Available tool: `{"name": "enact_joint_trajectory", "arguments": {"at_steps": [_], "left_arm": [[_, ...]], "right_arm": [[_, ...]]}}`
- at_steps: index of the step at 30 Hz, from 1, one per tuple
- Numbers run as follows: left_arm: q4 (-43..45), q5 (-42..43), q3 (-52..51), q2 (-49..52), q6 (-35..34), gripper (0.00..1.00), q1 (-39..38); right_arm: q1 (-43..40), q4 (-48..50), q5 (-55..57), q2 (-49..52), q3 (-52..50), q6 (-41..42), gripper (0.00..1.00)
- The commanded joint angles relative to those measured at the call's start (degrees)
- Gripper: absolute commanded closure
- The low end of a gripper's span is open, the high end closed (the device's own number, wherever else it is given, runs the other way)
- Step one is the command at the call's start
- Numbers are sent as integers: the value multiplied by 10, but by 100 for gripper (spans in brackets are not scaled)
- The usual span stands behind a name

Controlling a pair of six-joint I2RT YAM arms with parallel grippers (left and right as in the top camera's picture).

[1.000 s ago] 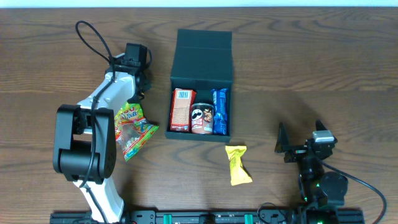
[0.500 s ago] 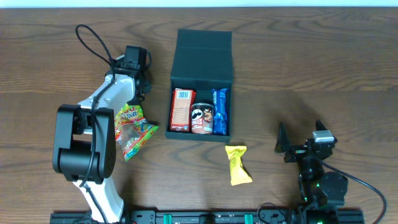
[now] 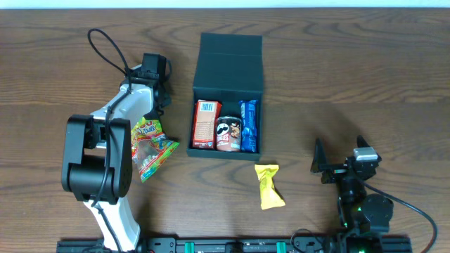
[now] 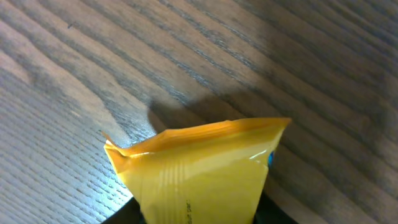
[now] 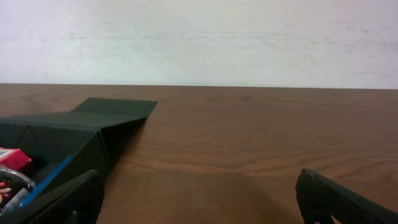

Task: Pack container
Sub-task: 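Close the left gripper on the yellow candy packet, then carry the yellow packet into the black box and release it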

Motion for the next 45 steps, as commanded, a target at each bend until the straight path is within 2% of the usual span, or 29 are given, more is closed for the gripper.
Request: {"name": "enact_joint_trajectory", "arguments": {"at_steps": [1, 12, 22, 27, 32, 35, 36, 39, 42, 45], "left_arm": [[-6, -3, -4, 9, 21, 69, -1], [-20, -4, -3, -25, 40, 68, -15], [-93, 1, 47, -108, 52, 68, -65], [-140, 17, 68, -141, 33, 68, -106], [-175, 72, 81, -153, -30, 68, -146], [-180, 138, 82, -153, -95, 69, -174], [-178, 155, 82, -153, -137, 69, -186], [-169, 181, 82, -153, -219, 69, -208], [-146, 176, 82, -150, -311, 70, -238], [-83, 127, 82, -128, -378, 70, -281]], "right_arm": [[-9, -3, 2, -1, -1, -6, 1], [-9, -3, 2, -1, -1, -6, 1], [-9, -3, 2, -1, -1, -6, 1], [-9, -3, 2, -1, -1, -6, 1], [-9, -3, 2, -1, -1, -6, 1], [-9, -3, 2, -1, -1, -6, 1], [-9, -3, 2, -1, -1, -6, 1], [-9, -3, 2, -1, -1, -6, 0], [-9, -3, 2, -1, -1, -6, 1], [-9, -3, 2, -1, -1, -6, 1]]}}
